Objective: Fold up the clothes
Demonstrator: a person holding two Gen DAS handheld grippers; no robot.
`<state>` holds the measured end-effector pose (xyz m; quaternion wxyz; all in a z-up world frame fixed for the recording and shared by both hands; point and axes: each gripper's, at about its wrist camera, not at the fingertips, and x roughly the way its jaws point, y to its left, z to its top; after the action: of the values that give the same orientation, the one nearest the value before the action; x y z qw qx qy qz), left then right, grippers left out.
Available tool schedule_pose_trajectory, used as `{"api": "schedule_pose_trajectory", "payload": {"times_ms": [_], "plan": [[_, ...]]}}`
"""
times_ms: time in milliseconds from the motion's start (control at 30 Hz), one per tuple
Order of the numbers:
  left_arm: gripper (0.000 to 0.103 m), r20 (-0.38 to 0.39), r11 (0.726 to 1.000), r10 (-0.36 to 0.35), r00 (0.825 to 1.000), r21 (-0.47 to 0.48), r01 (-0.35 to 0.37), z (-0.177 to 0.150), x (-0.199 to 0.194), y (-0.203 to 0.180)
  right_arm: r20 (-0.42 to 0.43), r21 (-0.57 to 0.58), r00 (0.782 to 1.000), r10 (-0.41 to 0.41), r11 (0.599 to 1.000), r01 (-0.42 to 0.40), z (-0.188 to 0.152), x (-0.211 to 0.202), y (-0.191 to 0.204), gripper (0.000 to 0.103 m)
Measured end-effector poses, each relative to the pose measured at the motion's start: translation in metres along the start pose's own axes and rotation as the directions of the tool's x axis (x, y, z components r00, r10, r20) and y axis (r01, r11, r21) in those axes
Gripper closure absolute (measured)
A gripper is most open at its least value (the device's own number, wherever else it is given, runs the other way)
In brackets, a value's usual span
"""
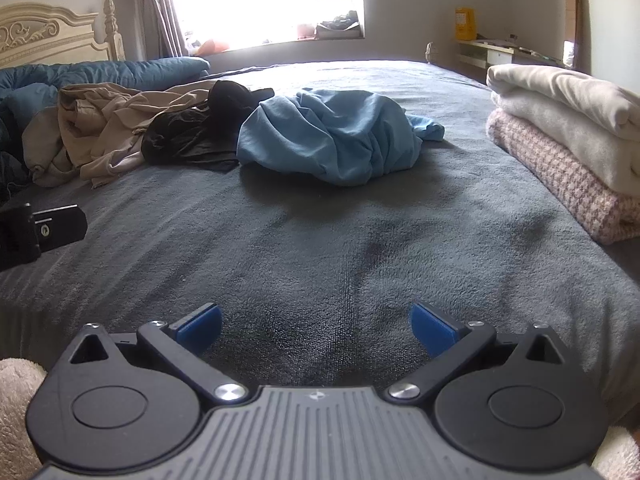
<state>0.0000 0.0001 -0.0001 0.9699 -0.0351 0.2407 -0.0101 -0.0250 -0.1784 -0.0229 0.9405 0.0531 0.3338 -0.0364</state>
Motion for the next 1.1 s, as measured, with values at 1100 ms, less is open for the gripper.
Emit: {"api": "schedule_pose_trajectory", "payload": {"times_ms": [1100], "plan": [[0.0,-0.102,1.0,0.021,0.995,0.021,-0.019,-0.015,0.009,0.008,-0.011,0.036,0.996,-0.089,0.995,0.089,0.004,-0.004,-0.002,0.0]]}}
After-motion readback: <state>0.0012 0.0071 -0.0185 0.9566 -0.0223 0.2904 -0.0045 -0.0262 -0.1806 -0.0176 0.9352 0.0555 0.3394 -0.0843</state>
